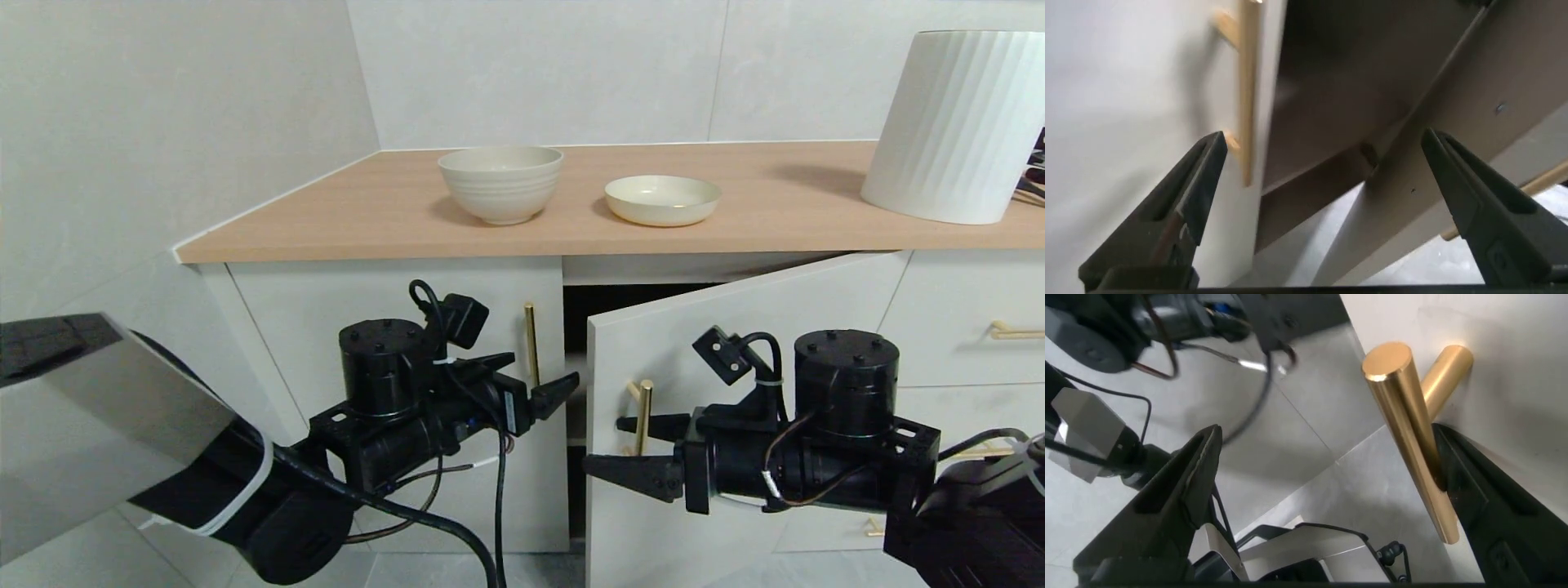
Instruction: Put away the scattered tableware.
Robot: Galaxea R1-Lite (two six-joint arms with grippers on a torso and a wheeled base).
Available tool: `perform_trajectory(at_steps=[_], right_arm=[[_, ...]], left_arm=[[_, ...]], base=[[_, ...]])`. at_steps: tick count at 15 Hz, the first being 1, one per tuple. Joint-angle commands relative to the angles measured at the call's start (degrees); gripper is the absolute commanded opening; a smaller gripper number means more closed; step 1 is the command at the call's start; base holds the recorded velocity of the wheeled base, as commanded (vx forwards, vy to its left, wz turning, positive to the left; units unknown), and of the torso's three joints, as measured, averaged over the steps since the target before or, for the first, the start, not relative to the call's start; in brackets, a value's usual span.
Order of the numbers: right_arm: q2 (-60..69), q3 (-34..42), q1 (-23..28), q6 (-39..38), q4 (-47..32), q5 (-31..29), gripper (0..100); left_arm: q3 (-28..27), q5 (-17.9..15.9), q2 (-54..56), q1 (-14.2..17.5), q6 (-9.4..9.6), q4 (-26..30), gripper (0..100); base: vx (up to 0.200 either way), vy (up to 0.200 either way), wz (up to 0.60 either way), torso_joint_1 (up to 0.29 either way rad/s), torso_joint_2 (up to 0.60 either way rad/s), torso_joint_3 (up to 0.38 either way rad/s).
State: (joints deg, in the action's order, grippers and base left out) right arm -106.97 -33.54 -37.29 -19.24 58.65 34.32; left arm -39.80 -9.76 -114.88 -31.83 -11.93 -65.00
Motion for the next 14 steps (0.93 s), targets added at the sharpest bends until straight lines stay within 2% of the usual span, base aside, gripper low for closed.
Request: perform_trajectory(at_steps=[1, 2, 3, 8, 11, 14], right_arm=[[-0.5, 0.0, -0.1, 0.0, 0.0, 0.1, 100], [-0.5, 0.0, -0.1, 0.0, 0.0, 0.1, 100], [-0.6, 0.0, -0.1, 0.0, 0.0, 0.1, 100], [-0.6, 0.0, -0.1, 0.0, 0.0, 0.1, 100], [-0.6, 0.0, -0.1, 0.0, 0.0, 0.1, 100], [-0.4, 0.2, -0.1, 0.0, 0.0, 0.1, 100]], left_arm=[[-1.0, 0.0, -2.1, -1.0, -0.02, 0.0, 100], [-1.2, 0.0, -2.4, -1.2, -0.02, 0.0, 100], [-1.7, -0.1, -2.7, -1.3, -0.02, 0.0, 0], [-2.0, -0.1, -3.2, -3.3, 0.16, -4.2, 0], [-1.7, -1.2, -3.8, -4.2, 0.16, -4.8, 0], [-0.4, -5.2, -5.7, -4.6, 0.16, -8.1, 0]], base=[[0.0, 0.0, 0.0, 0.0, 0.0, 0.0], [0.0, 0.0, 0.0, 0.0, 0.0, 0.0], [0.0, 0.0, 0.0, 0.0, 0.0, 0.0], [0.0, 0.0, 0.0, 0.0, 0.0, 0.0], [0.0, 0.0, 0.0, 0.0, 0.0, 0.0], [0.0, 0.0, 0.0, 0.0, 0.0, 0.0]])
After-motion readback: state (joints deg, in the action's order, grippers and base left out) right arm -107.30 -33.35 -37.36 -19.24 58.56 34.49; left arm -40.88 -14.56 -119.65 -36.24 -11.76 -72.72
